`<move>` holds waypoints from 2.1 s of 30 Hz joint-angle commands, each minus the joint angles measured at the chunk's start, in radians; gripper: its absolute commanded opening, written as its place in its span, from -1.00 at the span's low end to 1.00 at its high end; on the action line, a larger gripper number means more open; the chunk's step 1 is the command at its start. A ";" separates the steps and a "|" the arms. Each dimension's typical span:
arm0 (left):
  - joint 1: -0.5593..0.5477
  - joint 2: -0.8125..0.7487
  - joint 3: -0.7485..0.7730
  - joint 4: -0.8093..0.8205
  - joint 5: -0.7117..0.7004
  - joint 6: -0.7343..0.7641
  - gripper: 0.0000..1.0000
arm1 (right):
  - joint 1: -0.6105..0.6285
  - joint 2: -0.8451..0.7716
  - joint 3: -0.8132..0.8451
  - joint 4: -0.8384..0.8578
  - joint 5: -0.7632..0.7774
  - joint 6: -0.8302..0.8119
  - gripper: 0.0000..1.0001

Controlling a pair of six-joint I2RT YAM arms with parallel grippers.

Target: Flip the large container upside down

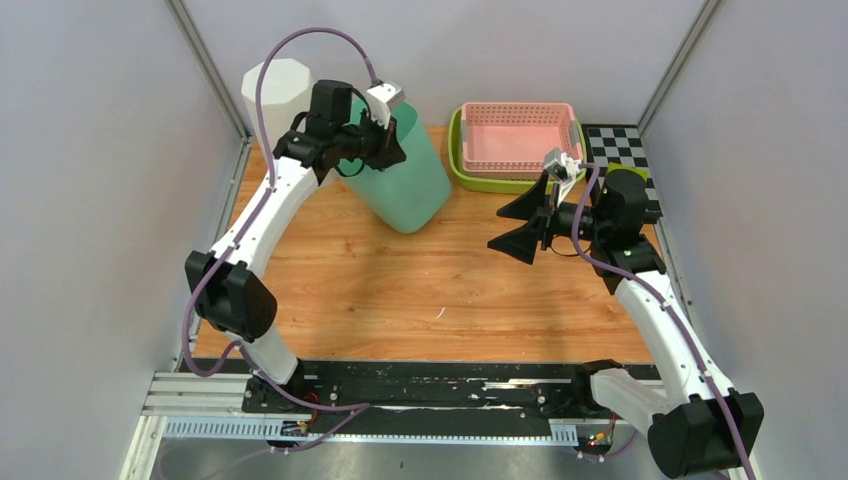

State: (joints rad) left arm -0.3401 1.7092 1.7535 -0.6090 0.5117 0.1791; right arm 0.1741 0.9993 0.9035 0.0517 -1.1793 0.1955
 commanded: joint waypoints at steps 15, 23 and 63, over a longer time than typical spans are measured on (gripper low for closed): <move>-0.004 -0.200 -0.295 0.488 0.134 -0.768 -1.00 | -0.026 -0.019 0.048 -0.062 0.034 -0.028 1.00; -0.002 -0.264 -0.465 0.597 0.154 -0.948 -1.00 | -0.027 0.004 0.110 -0.262 0.169 -0.148 1.00; 0.067 -0.421 -0.897 0.660 0.068 -0.707 0.12 | -0.070 0.121 -0.065 -0.430 0.218 -0.131 0.88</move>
State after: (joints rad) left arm -0.2714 1.3239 0.8822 0.0219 0.5995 -0.5739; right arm 0.1242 1.0882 0.8566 -0.3603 -0.8417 0.0269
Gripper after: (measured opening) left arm 0.538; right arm 0.945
